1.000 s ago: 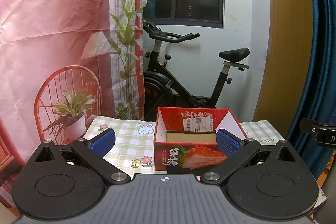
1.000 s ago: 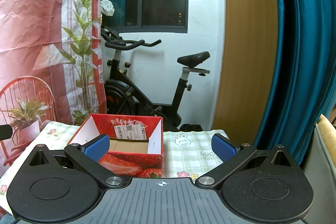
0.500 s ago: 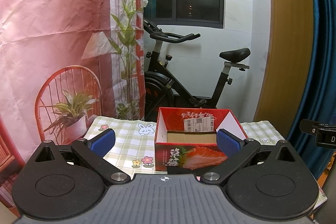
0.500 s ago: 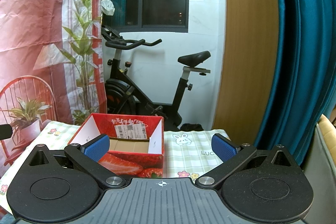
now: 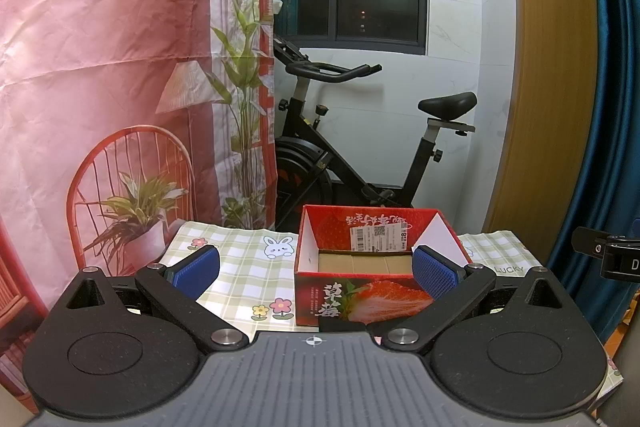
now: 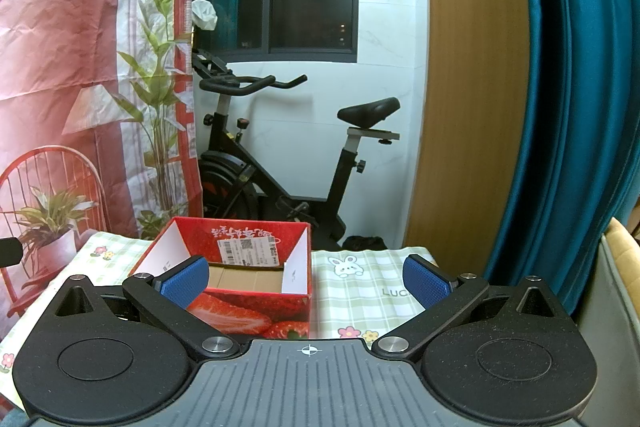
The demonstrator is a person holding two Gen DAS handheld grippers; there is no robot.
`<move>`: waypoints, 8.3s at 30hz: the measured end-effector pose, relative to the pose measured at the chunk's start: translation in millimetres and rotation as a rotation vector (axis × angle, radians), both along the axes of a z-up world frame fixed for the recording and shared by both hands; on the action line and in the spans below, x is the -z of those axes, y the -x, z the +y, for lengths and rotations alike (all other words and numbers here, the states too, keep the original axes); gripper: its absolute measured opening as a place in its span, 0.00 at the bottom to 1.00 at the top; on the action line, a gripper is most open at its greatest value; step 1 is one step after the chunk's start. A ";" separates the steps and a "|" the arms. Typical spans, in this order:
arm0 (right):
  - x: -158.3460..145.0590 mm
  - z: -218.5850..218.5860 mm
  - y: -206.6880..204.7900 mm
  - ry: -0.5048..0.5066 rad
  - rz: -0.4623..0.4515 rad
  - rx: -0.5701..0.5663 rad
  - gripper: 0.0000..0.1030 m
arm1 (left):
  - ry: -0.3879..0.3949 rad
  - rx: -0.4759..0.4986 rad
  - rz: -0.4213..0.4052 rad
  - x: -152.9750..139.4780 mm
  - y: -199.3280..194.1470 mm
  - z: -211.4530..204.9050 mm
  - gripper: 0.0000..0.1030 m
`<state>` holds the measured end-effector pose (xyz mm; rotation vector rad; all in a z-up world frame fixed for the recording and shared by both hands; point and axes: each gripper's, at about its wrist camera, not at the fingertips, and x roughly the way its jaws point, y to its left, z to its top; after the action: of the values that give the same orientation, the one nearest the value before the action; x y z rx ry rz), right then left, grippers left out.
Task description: Organize soft objects
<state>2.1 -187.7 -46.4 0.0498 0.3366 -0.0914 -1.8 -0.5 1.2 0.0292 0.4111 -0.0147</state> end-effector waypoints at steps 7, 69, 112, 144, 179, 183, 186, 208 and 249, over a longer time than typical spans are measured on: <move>0.1 -0.1 -0.1 -0.001 0.001 0.002 1.00 | 0.001 0.000 0.000 0.3 0.0 -0.2 1.00; 120.3 19.6 -28.9 -0.038 -0.009 -0.192 1.00 | 0.082 0.111 0.131 93.3 -38.3 16.8 0.96; 180.5 47.6 -71.1 -0.169 0.274 -0.452 0.51 | 0.275 0.173 0.408 176.4 -92.1 23.9 0.52; 181.3 44.1 -72.9 -0.251 0.282 -0.516 0.26 | 0.344 0.234 0.400 165.6 -81.8 25.7 0.42; 60.0 12.2 -223.9 -0.043 -0.040 -0.605 0.26 | 0.369 0.353 0.151 78.6 -232.3 3.3 0.56; 81.7 10.2 -260.0 -0.051 0.018 -0.599 0.26 | 0.361 0.340 0.189 92.9 -264.1 1.2 0.56; 98.6 11.5 -280.0 -0.037 0.059 -0.599 0.26 | 0.348 0.328 0.225 105.7 -284.7 -3.3 0.56; 171.1 7.7 -352.8 -0.099 0.315 -0.532 0.31 | 0.290 0.314 0.449 163.0 -336.4 -21.0 0.58; 197.9 -15.7 -125.6 -0.109 0.306 -0.334 0.54 | 0.234 0.373 0.534 205.7 -195.1 6.0 0.65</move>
<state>127.7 -203.5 -244.4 0.0871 0.6511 0.2534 193.3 5.5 -204.6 -0.1322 0.9309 -0.4458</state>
